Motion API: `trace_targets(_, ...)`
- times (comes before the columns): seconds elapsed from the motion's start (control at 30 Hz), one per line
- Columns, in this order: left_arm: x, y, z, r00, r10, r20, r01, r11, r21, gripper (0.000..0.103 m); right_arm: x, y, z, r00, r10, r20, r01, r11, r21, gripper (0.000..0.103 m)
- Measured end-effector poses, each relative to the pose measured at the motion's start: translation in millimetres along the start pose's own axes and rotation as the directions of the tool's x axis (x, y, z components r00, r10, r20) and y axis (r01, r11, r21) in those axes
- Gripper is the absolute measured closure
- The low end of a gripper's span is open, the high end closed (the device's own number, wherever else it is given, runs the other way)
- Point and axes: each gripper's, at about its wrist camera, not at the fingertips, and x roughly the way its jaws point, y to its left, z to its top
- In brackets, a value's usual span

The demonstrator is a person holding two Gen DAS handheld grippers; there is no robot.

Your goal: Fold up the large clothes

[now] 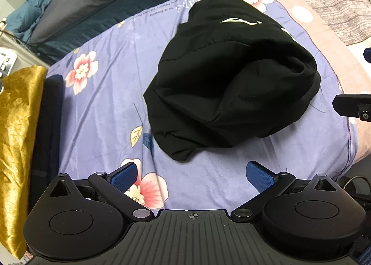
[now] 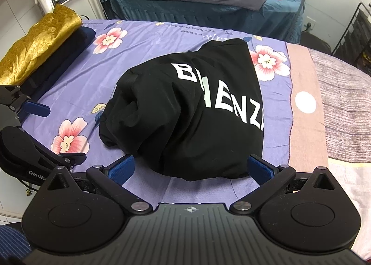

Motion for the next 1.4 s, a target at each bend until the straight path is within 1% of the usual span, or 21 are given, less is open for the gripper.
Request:
trace_targets(0.8, 4.1, 4.6, 0.3, 1.000, -0.006, -0.006, 0.006, 1.000, -0.024, 0.000, 6.7, 3.6, 1.8, 1.000, 0.005, -0.022, -0.005, 1.000, -0.022, 0.001)
trace_targets(1.13, 10.3, 19.0, 1.9, 1.000, 0.000, -0.014, -0.001, 0.999, -0.052, 0.000, 7.0, 6.1, 5.0, 1.000, 0.002, -0.019, -0.002, 1.000, -0.029, 0.001)
trace_targets(1.23, 12.2, 27.7, 2.1, 1.000, 0.007, -0.006, -0.008, 0.997, -0.075, 0.000, 2.0, 3.0, 8.3, 1.000, -0.008, 0.016, 0.008, 1.000, -0.017, 0.001)
trace_targets(1.4, 19.1, 50.4, 2.4, 1.000, 0.029, -0.001, -0.029, 0.990, -0.136, 0.000, -15.5, -6.6, 28.6, 0.993, 0.018, 0.113, -0.020, 0.999, 0.024, 0.001)
